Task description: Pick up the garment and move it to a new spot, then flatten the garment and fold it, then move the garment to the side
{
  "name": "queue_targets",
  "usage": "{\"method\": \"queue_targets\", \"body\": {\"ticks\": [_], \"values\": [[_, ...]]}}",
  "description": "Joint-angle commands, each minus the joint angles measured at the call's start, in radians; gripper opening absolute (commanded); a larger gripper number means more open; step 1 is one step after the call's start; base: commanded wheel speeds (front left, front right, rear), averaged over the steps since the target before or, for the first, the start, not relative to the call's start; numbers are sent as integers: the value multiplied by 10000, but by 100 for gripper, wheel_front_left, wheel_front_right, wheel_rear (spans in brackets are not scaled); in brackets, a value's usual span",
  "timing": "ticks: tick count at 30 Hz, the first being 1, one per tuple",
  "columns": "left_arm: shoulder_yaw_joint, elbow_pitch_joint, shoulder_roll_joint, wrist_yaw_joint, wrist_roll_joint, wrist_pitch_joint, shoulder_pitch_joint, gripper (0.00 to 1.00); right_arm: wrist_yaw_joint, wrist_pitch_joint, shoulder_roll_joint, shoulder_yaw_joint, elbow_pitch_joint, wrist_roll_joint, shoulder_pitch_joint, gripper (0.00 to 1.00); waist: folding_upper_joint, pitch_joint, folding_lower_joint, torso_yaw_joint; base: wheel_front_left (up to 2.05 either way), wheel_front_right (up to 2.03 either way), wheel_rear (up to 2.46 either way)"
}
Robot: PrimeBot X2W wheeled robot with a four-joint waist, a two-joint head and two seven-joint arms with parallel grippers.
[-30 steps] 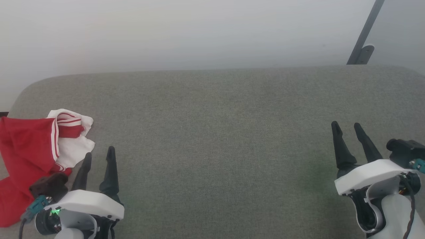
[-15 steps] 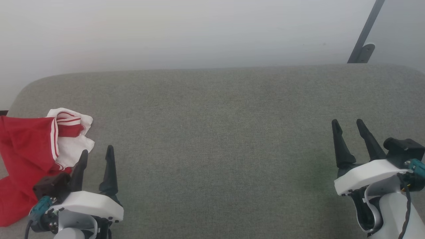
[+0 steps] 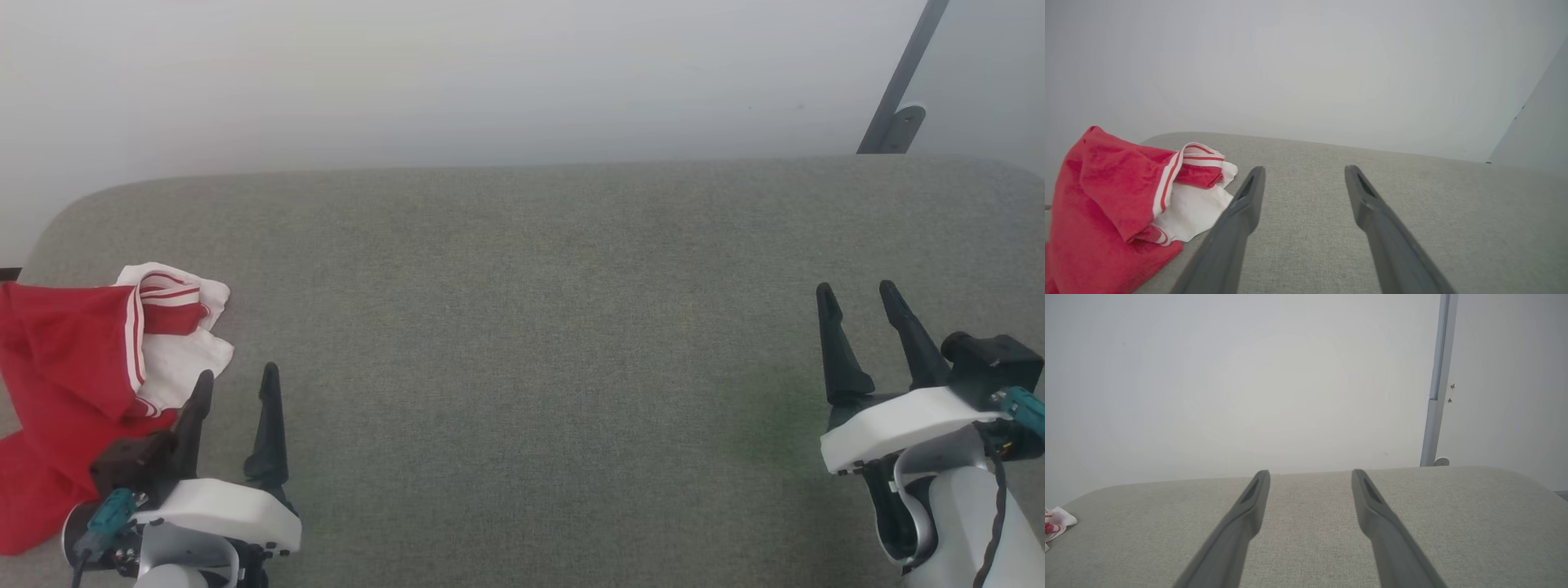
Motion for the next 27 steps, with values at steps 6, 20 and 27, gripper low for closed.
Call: {"method": "queue_targets", "body": {"ticks": [6, 20, 27], "values": [[230, 100, -79, -172, 564, -180, -179, 100, 3, -202, 19, -41, -27, -446, -112, 100, 0, 4, 0, -8, 0, 0, 0], [493, 296, -148, -408, 1745, -450, -229, 100, 4, -449, 38, -109, -28, -1101, -143, 100, 0, 6, 0, 33, 0, 0, 0], [554, 344, -258, -465, 2227, -571, -340, 100, 4, -588, -16, -126, 28, -1449, -222, 100, 0, 36, 0, 287, 0, 0, 0]]}}
